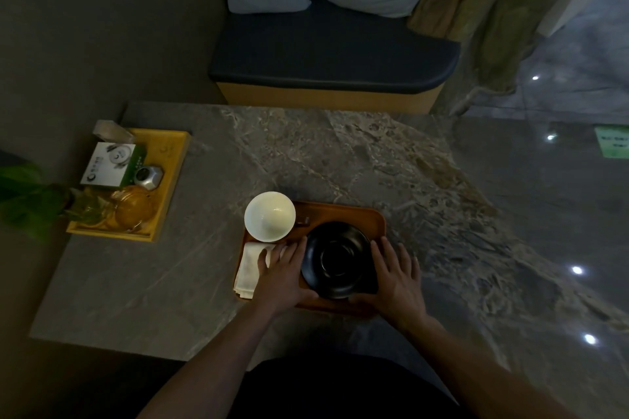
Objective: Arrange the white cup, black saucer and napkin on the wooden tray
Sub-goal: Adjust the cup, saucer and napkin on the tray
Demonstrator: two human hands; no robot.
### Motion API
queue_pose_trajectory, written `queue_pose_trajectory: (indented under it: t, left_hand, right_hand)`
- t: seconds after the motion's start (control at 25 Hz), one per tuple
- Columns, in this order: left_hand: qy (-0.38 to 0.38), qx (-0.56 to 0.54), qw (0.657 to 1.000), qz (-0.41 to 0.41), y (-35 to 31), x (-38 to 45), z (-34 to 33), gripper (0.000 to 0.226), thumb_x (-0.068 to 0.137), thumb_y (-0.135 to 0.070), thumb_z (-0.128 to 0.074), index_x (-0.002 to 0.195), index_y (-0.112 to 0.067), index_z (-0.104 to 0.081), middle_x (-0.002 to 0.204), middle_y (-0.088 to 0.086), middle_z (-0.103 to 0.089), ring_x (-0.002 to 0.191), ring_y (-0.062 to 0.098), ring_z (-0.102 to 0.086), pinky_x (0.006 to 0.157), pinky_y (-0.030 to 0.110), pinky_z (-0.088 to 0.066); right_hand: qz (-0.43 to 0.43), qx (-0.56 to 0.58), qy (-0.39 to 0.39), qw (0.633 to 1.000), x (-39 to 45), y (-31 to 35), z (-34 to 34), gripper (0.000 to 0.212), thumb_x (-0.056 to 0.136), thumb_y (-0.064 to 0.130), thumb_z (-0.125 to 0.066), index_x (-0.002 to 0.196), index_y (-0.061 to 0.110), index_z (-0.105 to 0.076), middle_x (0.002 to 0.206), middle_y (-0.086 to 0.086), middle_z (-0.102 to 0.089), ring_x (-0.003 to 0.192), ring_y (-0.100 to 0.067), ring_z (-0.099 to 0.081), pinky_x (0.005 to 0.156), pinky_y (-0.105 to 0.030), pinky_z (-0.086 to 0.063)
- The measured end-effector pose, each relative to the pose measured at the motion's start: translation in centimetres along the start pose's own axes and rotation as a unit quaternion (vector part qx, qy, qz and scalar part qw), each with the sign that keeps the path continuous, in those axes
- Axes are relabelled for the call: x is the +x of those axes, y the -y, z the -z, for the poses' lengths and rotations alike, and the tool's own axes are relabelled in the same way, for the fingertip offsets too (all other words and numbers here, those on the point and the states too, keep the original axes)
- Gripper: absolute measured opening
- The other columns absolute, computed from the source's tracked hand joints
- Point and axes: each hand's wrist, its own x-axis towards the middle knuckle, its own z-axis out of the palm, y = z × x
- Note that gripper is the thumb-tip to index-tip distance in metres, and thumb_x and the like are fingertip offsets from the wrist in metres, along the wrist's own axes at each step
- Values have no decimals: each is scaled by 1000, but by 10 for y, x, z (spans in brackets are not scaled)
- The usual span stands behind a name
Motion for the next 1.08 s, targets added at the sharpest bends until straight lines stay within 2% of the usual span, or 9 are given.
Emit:
queue_pose_trajectory:
  t: [0.12,0.36,0.6,0.92,1.08]
  left_hand:
    - [-6,-4,1000,2,-1,-1,-2,118,70,-63,-71,154,-31,5,163,-3,-12,149,21,-2,117,53,-2]
    - [-14,-7,1000,6,-2,-1,-5,117,70,-64,-70,154,-30,5,162,-4,-12,149,21,-3,118,53,-2]
    - [-8,-10,1000,9,-3,-2,-3,118,70,-66,-69,154,-29,6,163,-3,-10,150,21,-2,117,56,0]
    - [-14,-17,1000,10,5,-11,4,112,70,-64,-69,154,-33,-1,163,-7,-9,149,19,-1,117,57,3]
    - [-42,-20,999,-10,39,-31,9,98,74,-67,-65,152,-39,-11,162,-12,-11,149,17,-2,117,54,-6]
  right_hand:
    - [1,-3,3,1000,2,-2,1,120,60,91,-44,152,31,4,164,-1,0,148,-34,3,118,-58,-1]
    - [7,-14,-2,1000,4,-3,6,119,60,87,-51,153,31,-2,162,-4,-9,146,-36,-5,117,-59,-6]
    - [12,-24,-1,1000,3,-2,9,119,61,90,-47,153,28,-3,161,-6,-11,144,-37,-11,116,-60,-10]
    - [-5,9,16,1000,2,4,11,119,65,85,-53,153,26,2,163,-3,-2,147,-36,-1,119,-58,-3]
    - [-30,35,-24,999,-10,12,9,116,67,88,-46,154,24,-4,163,-1,-7,148,-32,-4,119,-53,-7]
